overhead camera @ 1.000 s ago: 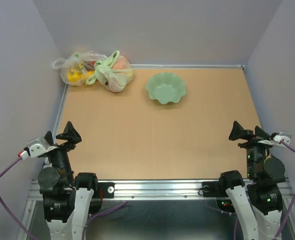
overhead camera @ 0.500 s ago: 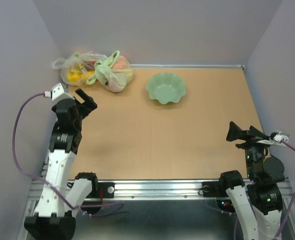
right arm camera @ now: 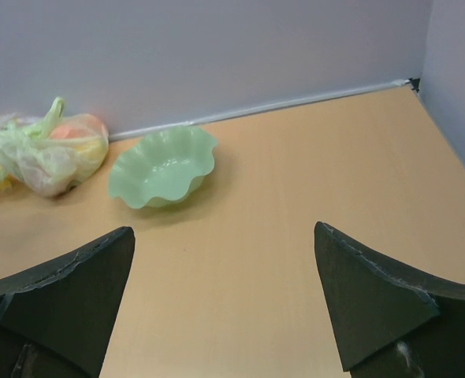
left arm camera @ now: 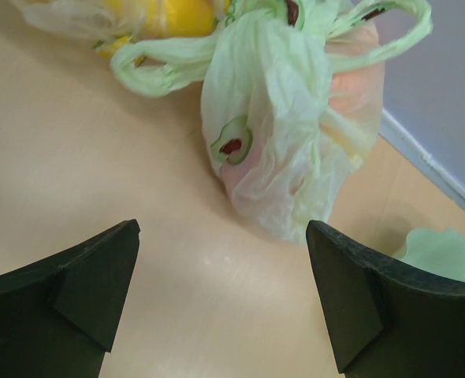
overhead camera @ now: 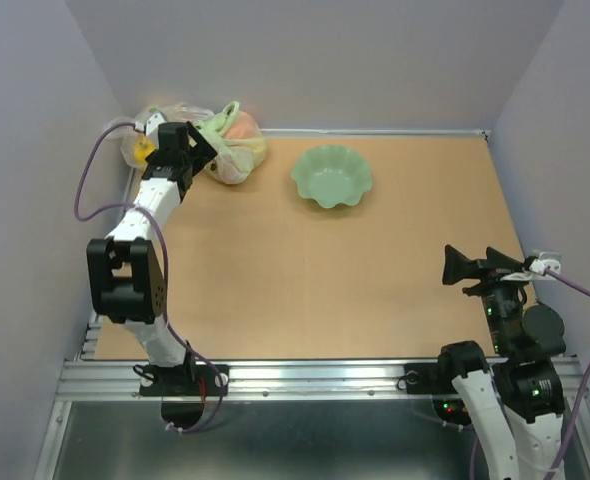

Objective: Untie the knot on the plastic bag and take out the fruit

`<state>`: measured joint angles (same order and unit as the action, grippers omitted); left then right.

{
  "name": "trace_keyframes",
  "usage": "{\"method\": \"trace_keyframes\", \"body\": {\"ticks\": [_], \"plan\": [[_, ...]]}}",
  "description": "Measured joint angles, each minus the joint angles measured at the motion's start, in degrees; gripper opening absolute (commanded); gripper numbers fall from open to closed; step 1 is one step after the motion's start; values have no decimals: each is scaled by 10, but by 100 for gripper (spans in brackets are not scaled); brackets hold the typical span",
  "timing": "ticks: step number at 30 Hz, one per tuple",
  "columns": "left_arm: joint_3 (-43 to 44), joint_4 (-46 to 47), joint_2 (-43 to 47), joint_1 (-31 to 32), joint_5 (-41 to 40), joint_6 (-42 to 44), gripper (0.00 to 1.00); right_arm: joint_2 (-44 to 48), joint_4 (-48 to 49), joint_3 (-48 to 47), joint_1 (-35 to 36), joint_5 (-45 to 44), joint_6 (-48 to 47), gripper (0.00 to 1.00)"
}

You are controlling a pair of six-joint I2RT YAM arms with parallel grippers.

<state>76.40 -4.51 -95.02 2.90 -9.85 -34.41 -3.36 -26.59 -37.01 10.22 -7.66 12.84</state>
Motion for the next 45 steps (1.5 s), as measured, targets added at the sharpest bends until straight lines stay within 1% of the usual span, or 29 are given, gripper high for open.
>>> {"method": "trace_keyframes", "body": {"ticks": [1,3,5,6,8,9,10,11,12,13,18,19,21,25,28,33,37,39,42,45], "plan": [[12,3,-16,0,-1,-1,99,-8,0,0,0,9,-6,100],[85,7,-87,0,-4,-4,99,-23,0,0,0,24,-10,100],[131,19,-136,0,-8,-5,99,-36,0,0,0,33,-12,100],[167,25,-170,0,-12,-5,97,-47,0,0,0,37,-13,100],[206,29,-212,0,-17,-5,88,-63,-1,0,0,41,-13,100],[223,30,-234,0,-19,-6,81,-72,-1,0,0,43,-13,100],[238,30,-252,0,-19,-6,70,-78,-1,-1,0,43,-13,100],[247,31,-266,0,-19,-9,45,-86,0,-1,0,45,-13,100],[249,31,-272,0,-18,-8,29,-95,-1,-1,0,47,-13,100],[249,28,-279,0,-16,-8,1,-101,0,-1,0,48,-13,100],[226,30,-265,4,-7,0,0,-143,-1,-2,0,63,-18,100],[214,29,-257,5,-6,3,0,-153,-1,-4,0,69,-20,100],[157,32,-212,9,-5,20,0,-183,0,-14,0,85,-28,100],[36,8,-73,32,-9,54,0,-235,0,-35,0,118,-39,100],[-27,-8,27,60,-14,69,0,-277,-1,-64,0,144,-41,100],[-118,-79,189,120,-19,88,0,-363,12,-126,0,205,-30,100],[-137,-141,270,174,-16,117,0,-403,23,-139,0,248,-10,100],[-137,-160,295,201,0,130,0,-410,24,-139,0,261,-3,100],[-130,-185,312,252,41,153,0,-409,28,-139,0,266,5,100],[-112,-202,305,313,82,173,0,-406,31,-139,0,266,8,100]]}}
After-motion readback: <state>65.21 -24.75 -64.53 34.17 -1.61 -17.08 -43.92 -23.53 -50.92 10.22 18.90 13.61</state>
